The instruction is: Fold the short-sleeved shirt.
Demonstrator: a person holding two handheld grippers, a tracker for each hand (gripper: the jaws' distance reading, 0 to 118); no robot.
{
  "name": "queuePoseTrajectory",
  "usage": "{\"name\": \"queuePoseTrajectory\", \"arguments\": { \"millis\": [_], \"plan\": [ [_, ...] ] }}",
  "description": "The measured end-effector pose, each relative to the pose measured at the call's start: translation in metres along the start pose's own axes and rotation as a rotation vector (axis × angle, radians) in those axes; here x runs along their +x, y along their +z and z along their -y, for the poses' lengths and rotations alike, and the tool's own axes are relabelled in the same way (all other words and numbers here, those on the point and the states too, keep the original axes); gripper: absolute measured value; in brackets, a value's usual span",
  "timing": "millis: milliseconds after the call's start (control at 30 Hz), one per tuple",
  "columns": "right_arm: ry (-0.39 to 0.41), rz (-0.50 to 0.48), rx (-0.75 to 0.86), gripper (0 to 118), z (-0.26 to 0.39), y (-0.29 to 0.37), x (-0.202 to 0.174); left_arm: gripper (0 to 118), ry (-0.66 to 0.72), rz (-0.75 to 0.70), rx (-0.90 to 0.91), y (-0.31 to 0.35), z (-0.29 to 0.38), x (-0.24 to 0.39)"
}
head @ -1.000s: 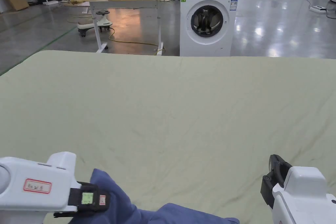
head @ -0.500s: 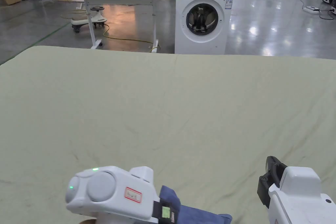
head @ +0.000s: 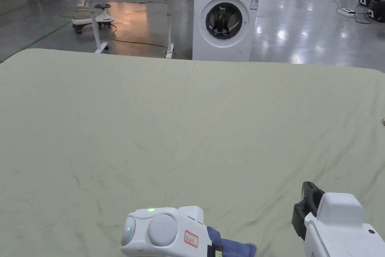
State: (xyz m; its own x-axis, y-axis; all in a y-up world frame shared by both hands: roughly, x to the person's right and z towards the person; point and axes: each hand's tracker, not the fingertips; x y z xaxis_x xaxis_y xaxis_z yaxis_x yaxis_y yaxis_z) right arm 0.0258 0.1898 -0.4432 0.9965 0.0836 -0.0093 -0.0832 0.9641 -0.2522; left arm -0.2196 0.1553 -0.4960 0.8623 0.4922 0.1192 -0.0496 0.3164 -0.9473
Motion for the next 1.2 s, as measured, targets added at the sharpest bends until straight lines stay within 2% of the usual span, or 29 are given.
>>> {"name": "queuePoseTrajectory", "arguments": {
  "millis": [33, 100, 133, 200, 267, 300, 333, 367, 400, 433, 567, 700, 933, 1100, 1200],
  "plan": [
    [0.0, 0.001, -0.001, 0, 0.0, 0.0, 0.0, 22, -0.002, 0.014, 0.001, 0.001, -0.001, 0.0],
    [0.002, 0.0, -0.003, 0, 0.0, 0.0, 0.001, 65, 0.012, 0.086, 0.014, 0.007, -0.002, -0.001],
    [0.004, 0.002, -0.002, 0, 0.0, 0.001, 0.001, 76, 0.005, 0.116, 0.027, 0.011, -0.002, 0.0],
    [0.004, 0.005, -0.002, 0, 0.001, 0.002, 0.003, 77, -0.035, 0.138, 0.061, 0.023, -0.002, 0.004],
    [0.004, 0.01, -0.004, 0, 0.001, 0.004, 0.005, 75, -0.06, 0.164, 0.087, 0.029, 0.001, 0.002],
    [0.003, 0.012, -0.004, 0, 0.0, 0.005, 0.006, 70, -0.069, 0.189, 0.093, 0.029, 0.002, -0.002],
    [0.002, 0.015, -0.003, 0, 0.0, 0.006, 0.007, 59, -0.063, 0.191, 0.091, 0.026, 0.003, -0.007],
    [0.001, 0.018, -0.002, 0, 0.0, 0.007, 0.008, 40, -0.051, 0.184, 0.083, 0.021, 0.005, -0.01],
    [0.001, 0.021, -0.002, 0, 0.0, 0.007, 0.008, 28, -0.024, 0.173, 0.064, 0.014, 0.007, -0.014],
    [0.001, 0.021, -0.002, 0, 0.001, 0.008, 0.009, 25, -0.014, 0.175, 0.043, 0.006, 0.009, -0.017],
    [-0.002, 0.026, -0.009, 0, 0.004, 0.008, 0.01, 19, 0.006, 0.196, 0.019, -0.03, 0.022, -0.027],
    [-0.007, 0.029, -0.018, 0, 0.008, 0.009, 0.011, 6, 0.013, 0.223, 0.051, -0.055, 0.034, -0.033],
    [-0.012, 0.032, -0.015, 0, 0.009, 0.009, 0.013, 3, -0.085, 0.225, 0.079, -0.035, 0.034, -0.031],
    [-0.019, 0.032, 0.016, 0, 0.002, 0.007, 0.008, 3, -0.225, 0.133, 0.305, 0.02, 0.022, -0.031],
    [-0.023, 0.029, 0.036, 0, -0.002, 0.004, 0.002, 2, -0.292, -0.029, 0.514, 0.053, 0.017, -0.036]
  ]
}}
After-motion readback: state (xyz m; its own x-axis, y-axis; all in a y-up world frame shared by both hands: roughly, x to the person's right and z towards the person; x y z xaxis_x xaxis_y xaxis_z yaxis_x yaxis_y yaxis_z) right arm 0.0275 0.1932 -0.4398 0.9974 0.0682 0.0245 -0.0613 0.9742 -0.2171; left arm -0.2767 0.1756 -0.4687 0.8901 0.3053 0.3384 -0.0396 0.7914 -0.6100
